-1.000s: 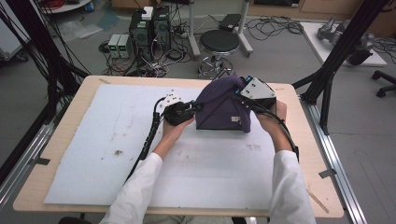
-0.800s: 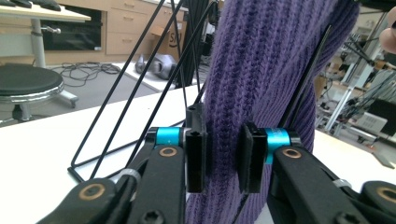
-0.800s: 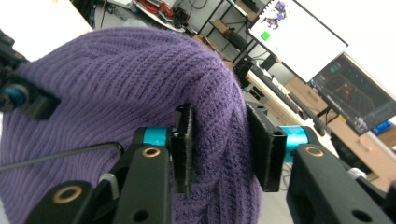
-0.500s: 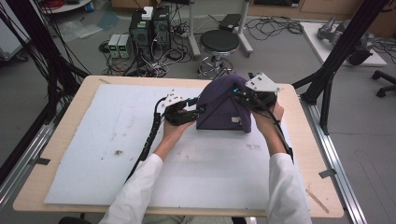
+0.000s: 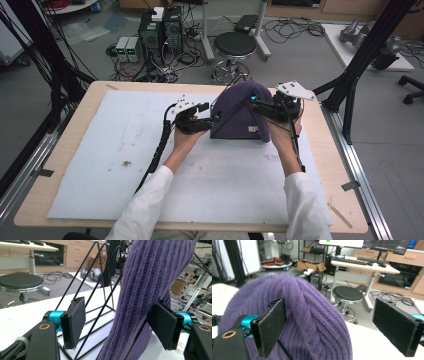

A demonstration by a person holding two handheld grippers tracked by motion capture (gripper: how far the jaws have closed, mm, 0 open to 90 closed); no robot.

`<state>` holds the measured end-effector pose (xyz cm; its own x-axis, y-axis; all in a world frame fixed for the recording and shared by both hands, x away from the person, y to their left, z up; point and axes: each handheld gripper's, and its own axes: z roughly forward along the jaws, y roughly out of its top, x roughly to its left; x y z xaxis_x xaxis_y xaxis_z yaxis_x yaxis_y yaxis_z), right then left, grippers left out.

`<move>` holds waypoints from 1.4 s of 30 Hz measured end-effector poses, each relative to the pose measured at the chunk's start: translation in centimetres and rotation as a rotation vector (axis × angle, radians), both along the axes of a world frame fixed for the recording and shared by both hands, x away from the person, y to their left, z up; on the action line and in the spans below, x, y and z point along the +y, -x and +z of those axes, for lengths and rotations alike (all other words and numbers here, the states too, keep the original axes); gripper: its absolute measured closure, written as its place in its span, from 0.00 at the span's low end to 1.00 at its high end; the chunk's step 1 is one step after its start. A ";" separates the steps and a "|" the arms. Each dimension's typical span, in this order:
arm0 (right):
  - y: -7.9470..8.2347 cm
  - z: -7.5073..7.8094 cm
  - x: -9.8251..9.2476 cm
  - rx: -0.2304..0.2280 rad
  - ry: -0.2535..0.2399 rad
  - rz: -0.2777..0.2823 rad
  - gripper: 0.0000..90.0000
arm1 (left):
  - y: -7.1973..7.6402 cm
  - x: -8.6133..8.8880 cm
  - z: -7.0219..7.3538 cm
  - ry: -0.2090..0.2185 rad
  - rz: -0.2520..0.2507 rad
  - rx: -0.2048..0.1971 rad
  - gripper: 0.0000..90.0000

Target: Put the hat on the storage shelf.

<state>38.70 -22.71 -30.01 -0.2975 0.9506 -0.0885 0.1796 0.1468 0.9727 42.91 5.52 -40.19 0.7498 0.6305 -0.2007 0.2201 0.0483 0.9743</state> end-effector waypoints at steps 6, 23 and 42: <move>1.8 0.9 -0.4 -0.041 -0.040 -0.055 0.12 | 1.0 1.0 1.2 0.019 0.050 -0.065 0.31; 7.8 0.1 -1.3 -0.295 -0.097 -0.101 0.12 | 6.2 7.5 5.2 0.091 0.205 -0.290 0.28; 11.4 -3.2 -2.3 -0.361 -0.156 -0.105 0.12 | 13.3 17.3 6.9 0.112 0.401 -0.466 0.21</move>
<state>27.29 -25.04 -33.23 -0.1744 0.9844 -0.0220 -0.1716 -0.0084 0.9851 29.61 22.86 -33.31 0.4835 0.8753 0.0092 -0.2830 0.1463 0.9479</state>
